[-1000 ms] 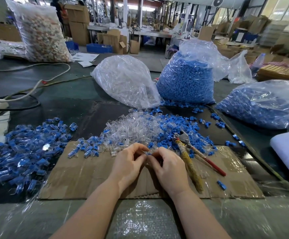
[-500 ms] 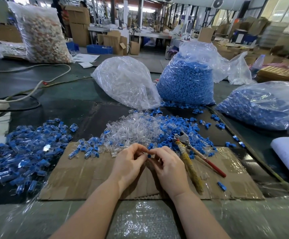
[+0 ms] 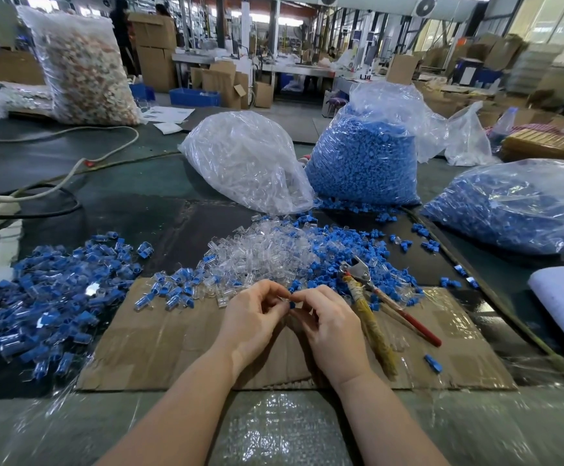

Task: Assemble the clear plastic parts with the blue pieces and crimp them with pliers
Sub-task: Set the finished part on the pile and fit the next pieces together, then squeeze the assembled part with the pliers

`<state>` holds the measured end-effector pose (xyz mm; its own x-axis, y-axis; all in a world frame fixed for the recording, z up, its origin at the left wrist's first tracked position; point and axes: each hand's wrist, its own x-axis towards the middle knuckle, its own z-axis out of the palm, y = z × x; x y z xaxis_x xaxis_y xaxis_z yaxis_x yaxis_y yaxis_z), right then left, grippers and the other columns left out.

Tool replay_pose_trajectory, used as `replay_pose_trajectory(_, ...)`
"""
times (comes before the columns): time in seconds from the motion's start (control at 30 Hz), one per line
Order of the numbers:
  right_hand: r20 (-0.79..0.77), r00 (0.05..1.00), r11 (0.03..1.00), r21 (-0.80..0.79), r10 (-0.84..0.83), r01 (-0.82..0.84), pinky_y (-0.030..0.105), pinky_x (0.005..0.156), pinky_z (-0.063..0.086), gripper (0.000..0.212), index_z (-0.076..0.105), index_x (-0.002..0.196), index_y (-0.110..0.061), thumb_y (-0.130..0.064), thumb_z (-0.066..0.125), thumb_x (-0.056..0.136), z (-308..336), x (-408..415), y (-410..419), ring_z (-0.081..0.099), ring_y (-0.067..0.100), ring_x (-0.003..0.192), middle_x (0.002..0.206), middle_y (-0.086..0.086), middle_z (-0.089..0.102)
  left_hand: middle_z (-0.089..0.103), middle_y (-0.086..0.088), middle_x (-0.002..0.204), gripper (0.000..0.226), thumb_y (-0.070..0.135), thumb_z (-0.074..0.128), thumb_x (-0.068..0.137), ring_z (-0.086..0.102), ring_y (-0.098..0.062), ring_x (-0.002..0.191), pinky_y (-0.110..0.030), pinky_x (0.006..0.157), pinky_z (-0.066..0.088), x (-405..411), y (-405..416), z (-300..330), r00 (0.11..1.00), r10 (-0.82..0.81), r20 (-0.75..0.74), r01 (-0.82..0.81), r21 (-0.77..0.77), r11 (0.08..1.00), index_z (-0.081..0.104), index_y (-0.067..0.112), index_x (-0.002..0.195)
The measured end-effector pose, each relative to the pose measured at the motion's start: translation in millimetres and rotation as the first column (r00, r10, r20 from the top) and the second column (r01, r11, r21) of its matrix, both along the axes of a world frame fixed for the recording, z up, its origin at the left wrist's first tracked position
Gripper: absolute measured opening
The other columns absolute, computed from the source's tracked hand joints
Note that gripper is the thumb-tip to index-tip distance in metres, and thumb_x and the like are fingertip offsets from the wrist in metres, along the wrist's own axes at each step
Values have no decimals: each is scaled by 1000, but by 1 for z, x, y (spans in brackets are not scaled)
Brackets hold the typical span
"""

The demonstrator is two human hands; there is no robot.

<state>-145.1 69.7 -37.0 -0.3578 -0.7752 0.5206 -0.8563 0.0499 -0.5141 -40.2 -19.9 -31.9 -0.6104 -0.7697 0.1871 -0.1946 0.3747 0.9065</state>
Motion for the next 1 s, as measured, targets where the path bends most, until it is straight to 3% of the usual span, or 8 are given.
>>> replay_pose_trajectory(0.17,12,997,997,-4,-73,73,34,82,47,23,67,102,-16,-16,73,79,3,0,1,55,17,91,93,-3,60,63,3,73,10,7,64,85,56,1,65,-8,62,43,-2,-1,-1,1000,14,-16,-14,25,1000,64,18,87)
replay_pose_trajectory(0.27,-20,957,955,55,-289,290,35,93,37,38,60,118,-20,-27,70,82,8,-4,4,48,17,106,110,-1,55,64,-2,76,12,6,63,86,59,-8,72,-8,62,44,-3,-2,-3,999,27,-47,-23,89,996,62,18,86)
replay_pose_trajectory(0.37,-114,812,778,236,-573,582,37,99,31,46,47,128,-21,-41,58,88,19,-17,9,41,20,116,124,4,47,64,-2,79,13,7,62,86,61,-13,77,-10,65,46,-3,-4,-3,998,38,-50,-33,102,994,62,20,85)
replay_pose_trajectory(0.43,-184,730,608,442,-658,659,45,102,30,53,39,130,-18,-51,49,89,28,-27,14,38,26,123,131,11,41,63,0,78,14,7,62,86,57,-7,73,-8,63,45,-3,-5,-2,997,51,-62,-43,119,992,61,20,85)
replay_pose_trajectory(0.57,-223,722,447,656,-655,608,53,103,26,66,37,132,-15,-65,35,89,33,-40,22,34,32,128,140,13,37,66,-9,83,9,6,62,87,60,-8,71,-10,61,47,-5,-5,1,991,78,-107,-54,209,976,63,15,89)
replay_pose_trajectory(0.77,-130,791,472,741,-597,478,52,102,27,57,39,130,-17,-52,47,86,42,-44,21,28,33,131,146,14,27,67,-14,89,10,4,60,88,63,-17,77,-27,70,54,-4,-6,6,972,127,-199,-29,434,901,62,11,94)
replay_pose_trajectory(0.9,-159,791,437,761,-591,479,55,108,21,74,18,146,-18,-52,45,86,38,-40,25,18,33,139,154,13,14,66,-12,86,11,3,59,88,63,-14,73,-18,61,54,-4,-5,7,966,128,-225,-10,464,886,61,7,97)
replay_pose_trajectory(1.0,-269,775,436,701,-572,565,52,104,25,65,21,144,-15,-49,39,91,34,-31,25,27,31,134,149,13,26,66,-10,82,10,1,58,88,62,-12,69,-16,59,53,-4,-6,6,960,137,-243,-4,479,878,61,6,96)
